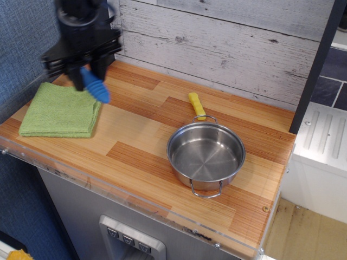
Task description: Place blue spoon on top of green cloth.
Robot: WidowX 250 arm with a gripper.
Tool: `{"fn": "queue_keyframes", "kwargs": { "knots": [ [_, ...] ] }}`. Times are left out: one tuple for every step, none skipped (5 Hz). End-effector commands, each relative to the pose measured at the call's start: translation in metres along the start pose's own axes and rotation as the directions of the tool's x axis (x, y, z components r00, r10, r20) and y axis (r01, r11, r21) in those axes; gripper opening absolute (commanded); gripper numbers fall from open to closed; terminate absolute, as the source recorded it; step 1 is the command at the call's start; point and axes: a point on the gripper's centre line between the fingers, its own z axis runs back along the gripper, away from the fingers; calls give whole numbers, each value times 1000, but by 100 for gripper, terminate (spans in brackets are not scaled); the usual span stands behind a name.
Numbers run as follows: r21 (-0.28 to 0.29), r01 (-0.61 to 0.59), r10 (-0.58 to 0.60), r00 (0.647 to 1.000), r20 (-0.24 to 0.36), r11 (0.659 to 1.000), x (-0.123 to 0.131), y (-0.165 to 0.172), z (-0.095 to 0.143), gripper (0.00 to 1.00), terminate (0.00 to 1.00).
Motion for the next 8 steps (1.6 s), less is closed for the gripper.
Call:
{"fn": "queue_keyframes", "kwargs": {
  "knots": [
    [18,-22,21,999,45,1000,27,27,-11,0,0],
    [70,-8,7,1000,16,998,27,32,-28,0,0],
    [103,0,1,1000,-12,995,23,35,-45,0,0],
    [104,9,-2,997,-71,995,20,39,-59,0,0],
    [136,-18,20,1000,-12,991,23,38,-52,100,0],
    [141,-17,17,1000,-5,990,24,36,-48,100,0],
    [130,-8,9,1000,-5,992,24,35,-44,100,0],
    [60,-22,20,1000,22,998,31,28,-25,100,0]
  ]
}}
